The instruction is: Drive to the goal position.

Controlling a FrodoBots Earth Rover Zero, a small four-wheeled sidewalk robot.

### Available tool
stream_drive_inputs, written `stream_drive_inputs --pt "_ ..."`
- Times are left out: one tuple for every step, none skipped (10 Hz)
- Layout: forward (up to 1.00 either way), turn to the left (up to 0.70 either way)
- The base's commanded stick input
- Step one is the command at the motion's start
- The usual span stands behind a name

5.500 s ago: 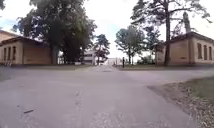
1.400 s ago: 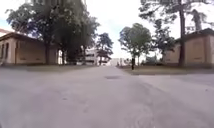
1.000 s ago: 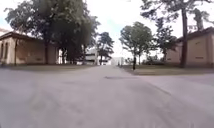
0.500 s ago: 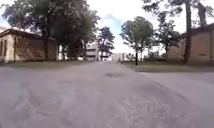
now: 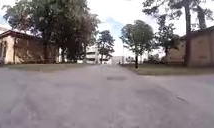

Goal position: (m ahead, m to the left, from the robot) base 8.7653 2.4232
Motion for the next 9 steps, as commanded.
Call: stream_drive_inputs --pt "0.85 0.0" --pt "0.85 0.0" --pt "0.85 0.0" --pt "0.85 0.0" --pt "0.85 0.0" --pt "0.85 0.0" --pt "0.85 0.0" --pt "0.85 0.0" --pt "0.85 0.0"
